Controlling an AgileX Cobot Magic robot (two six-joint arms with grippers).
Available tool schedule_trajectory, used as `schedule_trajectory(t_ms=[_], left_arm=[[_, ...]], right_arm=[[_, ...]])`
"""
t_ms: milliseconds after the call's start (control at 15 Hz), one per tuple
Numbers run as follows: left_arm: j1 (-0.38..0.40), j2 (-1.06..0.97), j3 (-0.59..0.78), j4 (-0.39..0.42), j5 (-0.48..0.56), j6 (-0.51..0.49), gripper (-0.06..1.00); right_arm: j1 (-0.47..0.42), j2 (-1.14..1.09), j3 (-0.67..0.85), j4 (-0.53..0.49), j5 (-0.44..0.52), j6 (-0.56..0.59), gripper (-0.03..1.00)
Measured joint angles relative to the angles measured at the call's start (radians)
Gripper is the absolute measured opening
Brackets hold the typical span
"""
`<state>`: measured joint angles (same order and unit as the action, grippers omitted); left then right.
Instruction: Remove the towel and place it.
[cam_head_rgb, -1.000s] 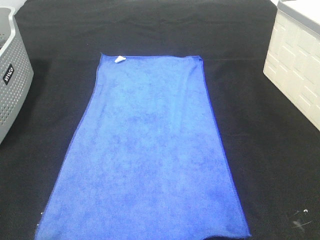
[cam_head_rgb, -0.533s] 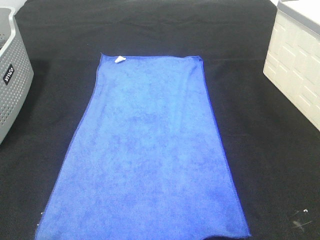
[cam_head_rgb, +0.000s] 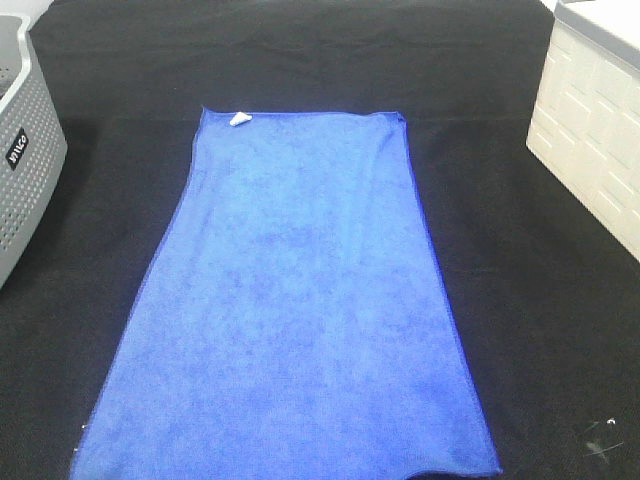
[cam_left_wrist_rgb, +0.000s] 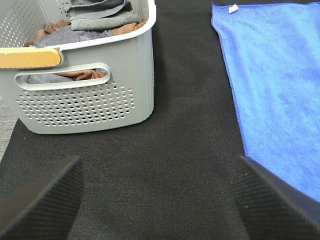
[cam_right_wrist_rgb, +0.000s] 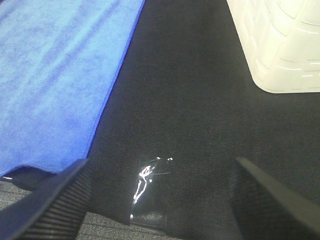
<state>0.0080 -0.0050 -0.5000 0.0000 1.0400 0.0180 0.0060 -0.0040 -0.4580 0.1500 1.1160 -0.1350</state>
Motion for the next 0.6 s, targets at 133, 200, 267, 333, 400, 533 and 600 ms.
schedule_trajectory(t_ms=[133,200,267,333,400,533,600], left_arm=[[0.0,0.0,0.0,0.0,0.0,-0.002,0.77],[0.0,0.0,0.0,0.0,0.0,-0.002,0.77],[0.0,0.0,0.0,0.0,0.0,-0.002,0.77],[0.0,0.0,0.0,0.0,0.0,-0.002,0.77],[0.0,0.0,0.0,0.0,0.0,-0.002,0.77],[0.004,0.0,0.0,-0.011,0.001,-0.002,0.77],[0.018,0.0,0.0,-0.029,0.001,-0.002,0.77]], right_arm=[[0.0,0.0,0.0,0.0,0.0,0.0,0.74],[0.0,0.0,0.0,0.0,0.0,0.0,0.74],[0.0,0.0,0.0,0.0,0.0,0.0,0.74],[0.0,0.0,0.0,0.0,0.0,0.0,0.74],[0.0,0.0,0.0,0.0,0.0,0.0,0.74],[0.0,0.0,0.0,0.0,0.0,0.0,0.74],[0.0,0.0,0.0,0.0,0.0,0.0,0.74]])
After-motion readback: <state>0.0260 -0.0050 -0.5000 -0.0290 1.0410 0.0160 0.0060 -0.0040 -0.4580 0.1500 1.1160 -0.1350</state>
